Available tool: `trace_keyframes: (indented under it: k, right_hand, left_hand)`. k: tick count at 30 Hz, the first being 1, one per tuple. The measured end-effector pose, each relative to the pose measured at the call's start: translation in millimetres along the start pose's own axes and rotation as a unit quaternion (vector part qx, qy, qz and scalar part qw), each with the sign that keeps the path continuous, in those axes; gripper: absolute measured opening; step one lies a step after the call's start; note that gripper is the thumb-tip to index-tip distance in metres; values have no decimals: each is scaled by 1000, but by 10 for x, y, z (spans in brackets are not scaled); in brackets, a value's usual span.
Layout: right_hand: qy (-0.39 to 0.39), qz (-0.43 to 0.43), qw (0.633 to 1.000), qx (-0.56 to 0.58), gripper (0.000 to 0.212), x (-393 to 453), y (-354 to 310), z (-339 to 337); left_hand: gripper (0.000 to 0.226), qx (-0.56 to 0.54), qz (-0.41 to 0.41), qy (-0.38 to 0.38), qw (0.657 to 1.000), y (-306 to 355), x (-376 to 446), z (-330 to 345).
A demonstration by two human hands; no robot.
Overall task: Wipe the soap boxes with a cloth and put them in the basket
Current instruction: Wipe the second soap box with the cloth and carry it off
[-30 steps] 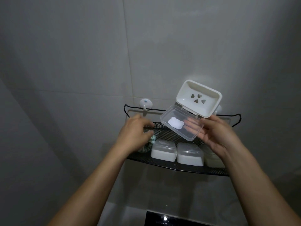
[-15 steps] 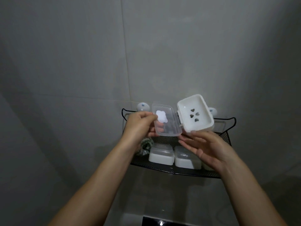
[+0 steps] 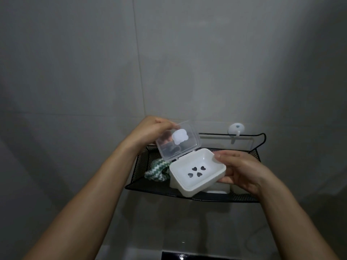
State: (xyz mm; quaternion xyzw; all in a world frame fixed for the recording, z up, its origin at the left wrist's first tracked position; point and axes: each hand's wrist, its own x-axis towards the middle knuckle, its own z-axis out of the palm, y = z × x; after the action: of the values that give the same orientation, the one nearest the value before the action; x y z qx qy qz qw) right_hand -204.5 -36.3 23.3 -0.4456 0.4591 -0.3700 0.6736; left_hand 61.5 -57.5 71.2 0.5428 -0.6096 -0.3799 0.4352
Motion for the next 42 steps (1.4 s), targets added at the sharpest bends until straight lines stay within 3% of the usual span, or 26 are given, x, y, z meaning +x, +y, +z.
trace_keyframes:
  k: [4,7,14,20,31,36,42]
  right_hand:
    - [20,-30,999,14,18,31,-12,58]
    - [28,-65,997,31,29,31,-32,83]
    - [25,-143,989,7,57,-22,-90,318]
    - [-39,-172,982,-62,70,-65,-136,634]
    - [-192,-154,964,-102,66,401,-109,1407]
    - [-295,-136,938,-120,65,442,98,1814]
    - [-446,-92,873,-174,67,167,562,2239]
  left_hand:
    - [16,-44,2,62,997,-41,16,10]
    - [42,-71,-19,88,993,-115,-115,-12]
    - [76,-136,7,23,990,-267,-591,97]
    - [85,-119,40,49,991,-225,-837,-138]
    - [65,-80,-15,291,953,-342,-1493,-510]
    - [64,-63,-62,424,901,-333,-2053,-429]
    - [68,-51,-125,563,816,-359,-3000,-57]
